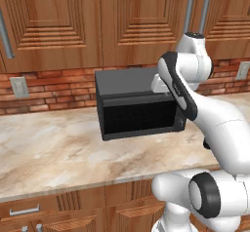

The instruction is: There is a wine glass and glass cup on the dining counter. Place the wine bottle next to the wine glass and the juice bottle next to the glass cup.

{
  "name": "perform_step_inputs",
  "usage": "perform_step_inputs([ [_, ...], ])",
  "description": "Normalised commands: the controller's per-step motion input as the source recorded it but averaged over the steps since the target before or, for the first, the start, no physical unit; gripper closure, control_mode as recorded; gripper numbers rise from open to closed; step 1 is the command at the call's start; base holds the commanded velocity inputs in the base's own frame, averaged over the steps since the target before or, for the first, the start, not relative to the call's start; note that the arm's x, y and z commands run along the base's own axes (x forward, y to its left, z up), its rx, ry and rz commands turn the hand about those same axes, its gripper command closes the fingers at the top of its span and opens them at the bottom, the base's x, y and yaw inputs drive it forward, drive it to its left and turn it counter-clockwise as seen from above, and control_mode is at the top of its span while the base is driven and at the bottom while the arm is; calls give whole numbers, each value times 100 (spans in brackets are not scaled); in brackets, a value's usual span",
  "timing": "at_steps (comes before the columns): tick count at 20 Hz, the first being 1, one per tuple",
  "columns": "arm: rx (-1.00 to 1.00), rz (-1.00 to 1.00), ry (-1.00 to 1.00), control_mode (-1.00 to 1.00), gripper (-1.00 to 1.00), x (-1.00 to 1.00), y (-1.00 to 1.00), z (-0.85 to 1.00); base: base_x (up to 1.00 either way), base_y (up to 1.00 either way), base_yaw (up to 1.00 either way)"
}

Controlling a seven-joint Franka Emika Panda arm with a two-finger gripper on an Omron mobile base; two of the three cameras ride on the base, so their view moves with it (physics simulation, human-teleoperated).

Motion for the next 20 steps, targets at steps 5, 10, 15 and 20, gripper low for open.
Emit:
perform_step_inputs([
  [5, 0, 0, -5, -100, -100, -11, 0, 0, 0, 0, 0],
  [10, 0, -3, -20, -100, -100, -37, -1, 0, 0, 0, 0],
  [15, 0, -17, -24, -100, -100, -48, -7, 0, 0, 0, 0],
  [20, 0, -27, -4, -100, -100, -32, -1, 0, 0, 0, 0],
])
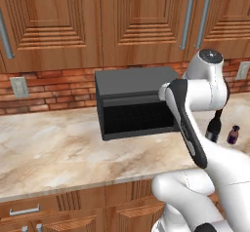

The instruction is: There is a wine glass and glass cup on the dining counter. Place the wine bottle next to the wine glass and the juice bottle next to the glass cup.

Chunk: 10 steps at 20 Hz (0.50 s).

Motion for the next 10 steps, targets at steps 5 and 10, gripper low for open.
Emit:
perform_step_inputs([
  [5, -1, -32, 0, -100, -100, -21, -1, -1, 0, 0, 0],
  [10, -7, -27, -6, -100, -100, -19, 0, -3, 0, 0, 0],
])
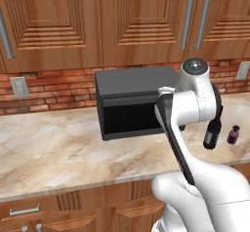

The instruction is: There is a wine glass and glass cup on the dining counter. Place the wine bottle next to the wine glass and the juice bottle next to the glass cup.

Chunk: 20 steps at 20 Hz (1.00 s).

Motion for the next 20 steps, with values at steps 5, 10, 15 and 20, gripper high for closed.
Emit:
perform_step_inputs([
  [5, -14, -35, -24, -100, -100, -32, -2, -8, 0, 0, 0],
  [10, -26, -30, -38, -100, -100, -32, -5, -14, 0, 0, 0],
  [15, -16, -5, -28, -100, -100, -30, -15, -15, 0, 0, 0],
  [20, -1, 0, -14, -100, -100, -19, -28, -11, 0, 0, 0],
])
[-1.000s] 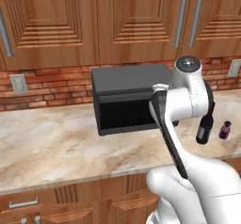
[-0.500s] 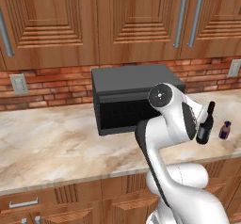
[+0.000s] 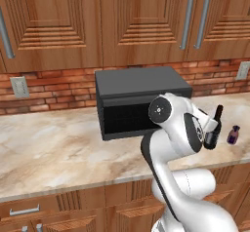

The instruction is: There is a wine glass and glass cup on the dining counter. Place the wine bottle next to the wine glass and the juice bottle next to the glass cup.

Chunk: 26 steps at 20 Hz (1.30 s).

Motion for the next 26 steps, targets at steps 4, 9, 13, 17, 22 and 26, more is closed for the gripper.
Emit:
perform_step_inputs([
  [4, 3, 0, -3, -100, -100, -10, -29, -6, 0, 0, 0],
  [9, 0, 0, 0, -100, -100, -15, -40, -10, 0, 0, 0],
  [13, 0, 0, 0, -100, -100, -12, -36, -19, 0, 0, 0],
  [17, 0, -6, -1, -100, -100, -1, -33, -31, 0, 0, 0],
  [22, 0, -6, -4, -100, -100, 2, -29, -39, 0, 0, 0],
  [26, 0, -9, -9, -100, -100, 9, -27, -37, 0, 0, 0],
])
